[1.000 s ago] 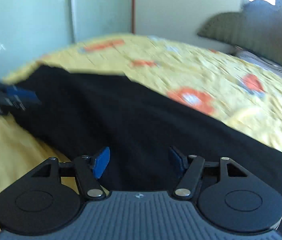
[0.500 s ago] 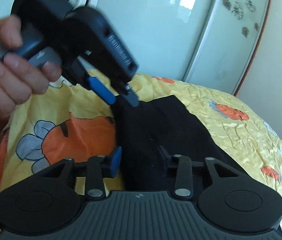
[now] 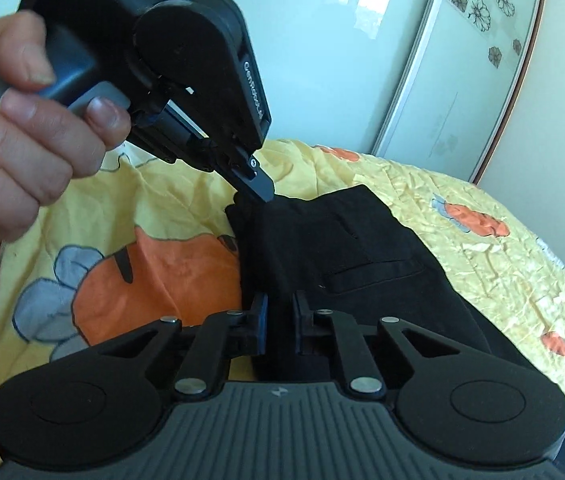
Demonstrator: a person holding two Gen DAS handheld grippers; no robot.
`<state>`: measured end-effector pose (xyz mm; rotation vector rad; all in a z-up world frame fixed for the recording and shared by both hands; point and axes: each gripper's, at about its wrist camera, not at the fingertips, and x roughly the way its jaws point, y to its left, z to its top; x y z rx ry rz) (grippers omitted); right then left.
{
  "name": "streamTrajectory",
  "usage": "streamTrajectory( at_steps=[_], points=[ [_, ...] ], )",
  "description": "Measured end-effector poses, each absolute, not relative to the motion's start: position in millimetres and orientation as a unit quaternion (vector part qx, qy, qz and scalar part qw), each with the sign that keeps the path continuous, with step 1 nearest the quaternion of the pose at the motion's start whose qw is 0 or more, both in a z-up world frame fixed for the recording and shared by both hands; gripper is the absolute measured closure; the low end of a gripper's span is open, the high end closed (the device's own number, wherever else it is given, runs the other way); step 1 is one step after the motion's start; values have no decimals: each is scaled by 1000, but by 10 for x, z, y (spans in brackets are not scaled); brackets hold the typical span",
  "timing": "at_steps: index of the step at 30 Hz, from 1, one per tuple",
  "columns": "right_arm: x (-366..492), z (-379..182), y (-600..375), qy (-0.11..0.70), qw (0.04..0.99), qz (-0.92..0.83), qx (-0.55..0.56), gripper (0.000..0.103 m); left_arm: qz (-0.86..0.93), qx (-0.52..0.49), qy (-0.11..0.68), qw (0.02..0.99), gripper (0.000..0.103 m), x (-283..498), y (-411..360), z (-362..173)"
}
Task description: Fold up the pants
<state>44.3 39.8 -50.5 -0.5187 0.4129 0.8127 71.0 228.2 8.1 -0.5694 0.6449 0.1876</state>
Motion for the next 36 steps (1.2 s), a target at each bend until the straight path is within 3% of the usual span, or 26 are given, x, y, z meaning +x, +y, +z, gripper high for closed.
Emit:
streamTrajectory(
  at_steps=[6,8,9,12,16,22,26,30,34,36],
  points=[
    [462,-488,426,214,863,406,-212,91,115,-219,297,922,101,628,2269,203],
    [429,-321,220,217,866,423,-153,91,102,-190,298,930,95,621,2144,256],
    [401,-240,87,213,871,424,-126,91,93,-176,296,934,82,619,2057,279],
    [307,-71,-412,202,903,369,-82,91,49,-118,283,951,81,620,1680,346],
    [244,-82,-1220,232,941,239,-57,91,-19,-45,279,959,66,672,1068,307],
    [131,-475,-2390,323,944,71,2,90,-84,25,313,946,64,735,348,85],
    [-178,-520,-2976,293,954,-1,67,90,-142,63,303,940,63,660,-128,64],
    [-266,-642,-3427,308,948,-46,69,78,-203,102,305,925,54,673,-673,-30],
    [-650,-524,-3953,242,949,-115,169,70,-224,136,302,917,54,611,-1050,-139],
    [-871,-500,-4233,217,939,-149,222,51,-239,137,305,912,54,594,-1153,-161]
  ],
)
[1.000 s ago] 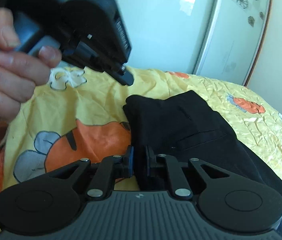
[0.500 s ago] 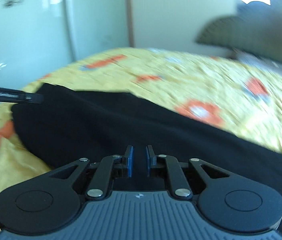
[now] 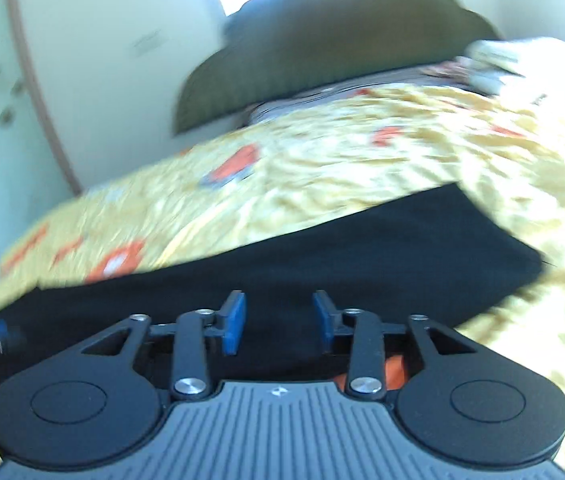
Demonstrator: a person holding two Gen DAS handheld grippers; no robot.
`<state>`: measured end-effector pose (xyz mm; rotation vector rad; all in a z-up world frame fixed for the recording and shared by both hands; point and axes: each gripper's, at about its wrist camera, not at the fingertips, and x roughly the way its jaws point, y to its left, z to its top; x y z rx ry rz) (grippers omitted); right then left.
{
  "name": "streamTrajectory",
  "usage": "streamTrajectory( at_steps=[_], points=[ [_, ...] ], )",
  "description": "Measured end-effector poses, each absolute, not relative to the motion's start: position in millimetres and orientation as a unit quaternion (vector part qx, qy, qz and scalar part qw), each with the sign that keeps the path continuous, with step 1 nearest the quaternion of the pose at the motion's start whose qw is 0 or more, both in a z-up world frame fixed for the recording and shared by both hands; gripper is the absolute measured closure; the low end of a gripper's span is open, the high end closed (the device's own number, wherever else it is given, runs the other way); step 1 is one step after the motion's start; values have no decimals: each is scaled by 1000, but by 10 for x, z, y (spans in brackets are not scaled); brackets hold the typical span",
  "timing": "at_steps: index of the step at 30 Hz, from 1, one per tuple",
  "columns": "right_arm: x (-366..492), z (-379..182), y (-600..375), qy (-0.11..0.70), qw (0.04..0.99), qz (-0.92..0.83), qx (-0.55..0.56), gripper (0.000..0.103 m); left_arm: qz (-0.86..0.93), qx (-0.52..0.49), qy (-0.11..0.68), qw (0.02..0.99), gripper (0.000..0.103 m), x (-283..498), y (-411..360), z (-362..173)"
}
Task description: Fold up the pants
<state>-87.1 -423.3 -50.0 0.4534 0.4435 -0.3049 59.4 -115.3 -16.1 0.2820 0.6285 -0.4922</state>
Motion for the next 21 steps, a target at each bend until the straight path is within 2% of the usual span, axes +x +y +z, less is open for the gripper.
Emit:
streamTrajectory(
  at_steps=[1,5,9,17,19,21],
  points=[
    [-978,-516,-4393,213,929,-169,249,47,-244,138,307,909,54,589,-1196,-176],
    [-1313,-682,-4843,198,892,-204,351,47,-247,150,312,905,54,599,-1350,-213],
    [-1413,-901,-5070,165,866,-169,440,48,-267,152,325,895,52,616,-1494,-231],
    [-1202,-968,-5343,107,863,-197,452,52,-265,179,325,890,48,616,-1737,-366],
    [-1173,-974,-5391,101,859,-210,456,58,-269,173,327,889,45,624,-1727,-347],
    [-1162,-997,-5428,103,851,-225,463,87,-270,170,328,889,44,648,-1717,-326]
  ],
)
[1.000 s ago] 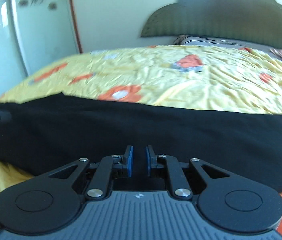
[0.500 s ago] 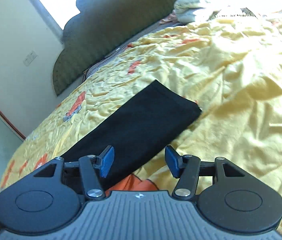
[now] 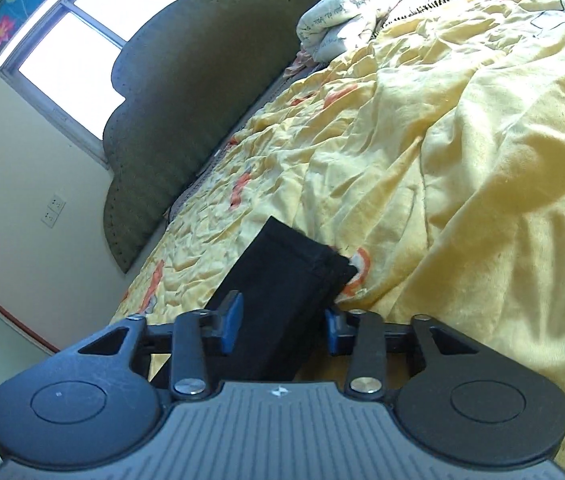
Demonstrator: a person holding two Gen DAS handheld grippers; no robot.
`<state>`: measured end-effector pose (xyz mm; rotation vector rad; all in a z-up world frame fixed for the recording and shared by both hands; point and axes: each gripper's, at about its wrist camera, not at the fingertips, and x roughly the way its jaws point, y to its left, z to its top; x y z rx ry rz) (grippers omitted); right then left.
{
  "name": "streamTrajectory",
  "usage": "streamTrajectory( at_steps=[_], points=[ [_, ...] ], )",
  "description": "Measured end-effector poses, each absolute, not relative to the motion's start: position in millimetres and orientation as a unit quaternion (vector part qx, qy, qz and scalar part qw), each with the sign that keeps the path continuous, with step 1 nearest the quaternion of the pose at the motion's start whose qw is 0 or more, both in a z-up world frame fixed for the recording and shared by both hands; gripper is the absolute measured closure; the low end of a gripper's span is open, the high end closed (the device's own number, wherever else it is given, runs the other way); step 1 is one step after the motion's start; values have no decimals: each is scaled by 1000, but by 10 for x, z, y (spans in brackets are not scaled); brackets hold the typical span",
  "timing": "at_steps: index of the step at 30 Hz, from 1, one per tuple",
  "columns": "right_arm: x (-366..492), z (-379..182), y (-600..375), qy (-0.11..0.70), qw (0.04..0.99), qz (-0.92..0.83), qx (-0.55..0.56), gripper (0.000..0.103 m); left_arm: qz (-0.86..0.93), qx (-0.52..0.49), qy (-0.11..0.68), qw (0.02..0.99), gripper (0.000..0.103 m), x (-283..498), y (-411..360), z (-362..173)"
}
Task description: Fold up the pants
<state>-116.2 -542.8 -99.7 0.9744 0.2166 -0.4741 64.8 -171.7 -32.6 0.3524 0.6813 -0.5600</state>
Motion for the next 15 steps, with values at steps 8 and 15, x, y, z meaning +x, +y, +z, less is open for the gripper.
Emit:
streamTrajectory(
  at_steps=[8,15],
  points=[
    [-916,-523,-4916,117,926,-213,289,95,-301,35,355,884,38,871,-1529,-165],
    [-428,-322,-3668,179,980,-72,41,95,-375,-189,462,781,32,1208,-1614,-280]
  ],
)
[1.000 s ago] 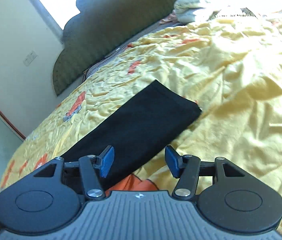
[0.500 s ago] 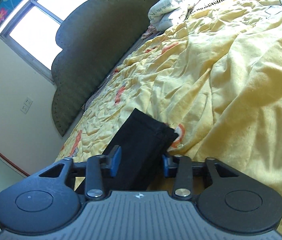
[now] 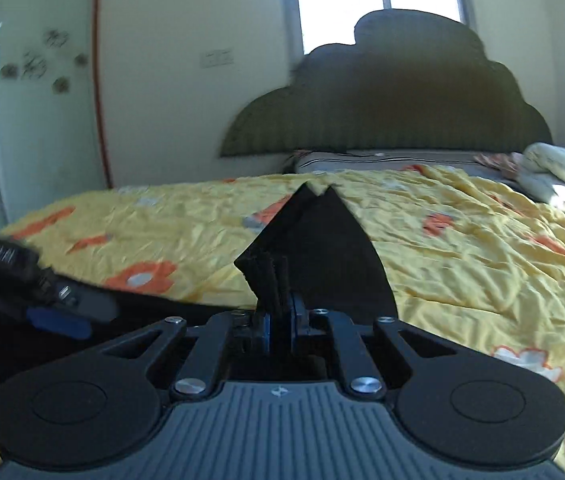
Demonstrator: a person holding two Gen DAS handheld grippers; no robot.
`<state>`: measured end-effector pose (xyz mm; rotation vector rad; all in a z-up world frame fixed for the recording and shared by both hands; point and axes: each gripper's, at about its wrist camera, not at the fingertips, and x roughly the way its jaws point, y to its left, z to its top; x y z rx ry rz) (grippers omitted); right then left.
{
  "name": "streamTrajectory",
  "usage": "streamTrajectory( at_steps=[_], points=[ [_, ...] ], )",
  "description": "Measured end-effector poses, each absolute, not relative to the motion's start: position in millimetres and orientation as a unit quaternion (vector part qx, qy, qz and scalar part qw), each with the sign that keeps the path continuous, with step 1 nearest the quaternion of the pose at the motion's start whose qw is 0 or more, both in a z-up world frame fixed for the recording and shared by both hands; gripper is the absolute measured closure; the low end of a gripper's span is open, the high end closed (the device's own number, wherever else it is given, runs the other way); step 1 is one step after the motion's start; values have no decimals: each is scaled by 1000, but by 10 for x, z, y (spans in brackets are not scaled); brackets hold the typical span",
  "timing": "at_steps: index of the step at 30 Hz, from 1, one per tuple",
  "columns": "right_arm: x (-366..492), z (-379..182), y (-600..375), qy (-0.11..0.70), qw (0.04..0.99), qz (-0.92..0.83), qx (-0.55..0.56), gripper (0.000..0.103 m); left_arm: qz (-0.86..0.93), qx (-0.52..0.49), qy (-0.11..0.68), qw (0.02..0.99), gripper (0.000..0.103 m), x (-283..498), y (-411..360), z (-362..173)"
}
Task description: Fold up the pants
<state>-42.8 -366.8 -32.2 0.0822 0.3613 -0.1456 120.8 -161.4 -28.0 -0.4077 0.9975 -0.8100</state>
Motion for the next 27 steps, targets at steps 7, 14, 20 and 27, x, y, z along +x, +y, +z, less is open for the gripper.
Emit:
streamTrajectory(
  at_steps=[7,14,20,27],
  points=[
    [-438,-461,-3194,204,979,9,26,95,-372,-285,513,719,30,1461,-1813,-544],
    [-457,-438,-2974,208,976,56,0,94,-365,-294,503,726,84,1588,-1734,-573],
    [-282,-419,-2681,206,973,99,-9,94,-320,-133,408,845,99,1396,-1522,-238],
    [4,-457,-2173,214,962,159,-51,94,-256,-33,343,903,99,1271,-1210,-159]
  ],
)
